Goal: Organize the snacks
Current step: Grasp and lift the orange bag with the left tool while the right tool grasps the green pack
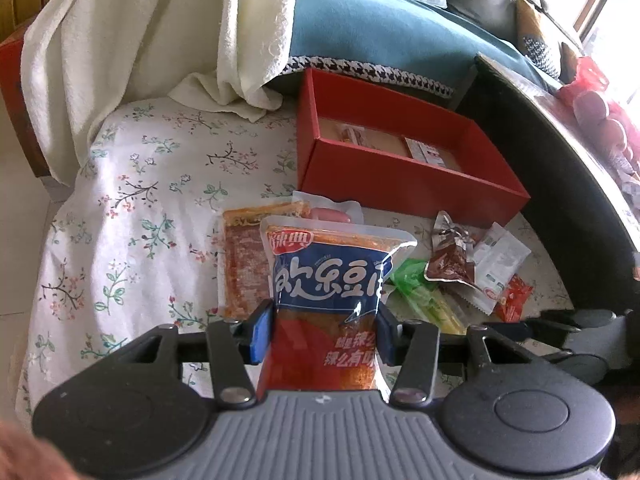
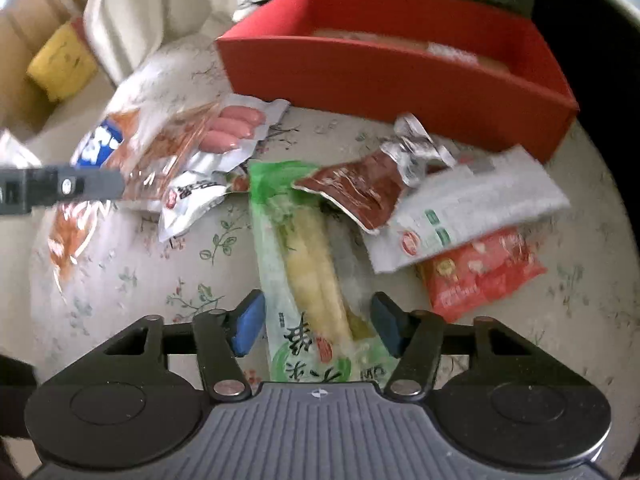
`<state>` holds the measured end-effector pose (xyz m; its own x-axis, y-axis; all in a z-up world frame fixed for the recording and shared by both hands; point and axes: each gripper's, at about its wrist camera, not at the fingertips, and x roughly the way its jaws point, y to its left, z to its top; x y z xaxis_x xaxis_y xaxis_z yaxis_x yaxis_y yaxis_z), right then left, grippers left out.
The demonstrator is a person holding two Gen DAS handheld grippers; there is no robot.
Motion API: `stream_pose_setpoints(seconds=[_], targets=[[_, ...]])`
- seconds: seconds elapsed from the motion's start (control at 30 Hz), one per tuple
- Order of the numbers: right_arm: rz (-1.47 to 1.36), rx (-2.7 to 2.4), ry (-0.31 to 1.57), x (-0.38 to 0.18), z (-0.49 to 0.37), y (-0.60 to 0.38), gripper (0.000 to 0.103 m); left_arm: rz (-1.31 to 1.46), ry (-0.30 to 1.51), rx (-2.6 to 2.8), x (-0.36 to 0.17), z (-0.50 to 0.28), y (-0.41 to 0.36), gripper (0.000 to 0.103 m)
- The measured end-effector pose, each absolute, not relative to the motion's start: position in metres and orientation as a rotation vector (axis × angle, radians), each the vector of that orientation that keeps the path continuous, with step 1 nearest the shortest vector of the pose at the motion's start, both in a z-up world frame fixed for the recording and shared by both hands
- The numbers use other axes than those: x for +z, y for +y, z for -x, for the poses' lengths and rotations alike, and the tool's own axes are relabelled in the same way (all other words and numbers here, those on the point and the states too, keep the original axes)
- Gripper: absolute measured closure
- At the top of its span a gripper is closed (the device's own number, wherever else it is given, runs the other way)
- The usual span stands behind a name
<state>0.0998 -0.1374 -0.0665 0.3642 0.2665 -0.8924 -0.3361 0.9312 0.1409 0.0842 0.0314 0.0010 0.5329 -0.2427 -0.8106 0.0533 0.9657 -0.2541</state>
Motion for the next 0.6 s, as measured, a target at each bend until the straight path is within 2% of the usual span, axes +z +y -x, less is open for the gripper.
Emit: stream_pose_setpoints(seconds=[0.1, 0.17, 0.23, 0.3, 0.37, 0.47, 0.6], targets=[[0.098, 0.352, 1.107, -0.070, -0.110, -0.132, 0.030, 0.209, 1.001, -0.173, 0.000, -0.084, 0.031, 0.059], [0.100, 0.350, 1.092, -0.073, -0.119, -0.130, 0.024, 0.207, 1.005, -0.178, -0.001, -0.084, 0.032, 0.059], [0.119, 0.338, 1.077, -0.075, -0.120, -0.123, 0.022, 0.204, 1.012, -0.173, -0.002, -0.084, 0.033, 0.059], [0.148, 0.324, 1.060, -0.076, -0.116, -0.114, 0.030, 0.204, 1.018, -0.174, -0.003, -0.085, 0.033, 0.059], [0.145, 0.326, 1.053, -0.071, -0.114, -0.114, 0.054, 0.207, 1.016, -0.175, -0.003, -0.085, 0.033, 0.059], [0.103, 0.319, 1.067, -0.067, -0.110, -0.124, 0.059, 0.210, 1.012, -0.177, -0.001, -0.085, 0.032, 0.059], [0.079, 0.329, 1.056, -0.058, -0.098, -0.127, 0.059, 0.214, 1.002, -0.190, 0.001, -0.083, 0.032, 0.059]])
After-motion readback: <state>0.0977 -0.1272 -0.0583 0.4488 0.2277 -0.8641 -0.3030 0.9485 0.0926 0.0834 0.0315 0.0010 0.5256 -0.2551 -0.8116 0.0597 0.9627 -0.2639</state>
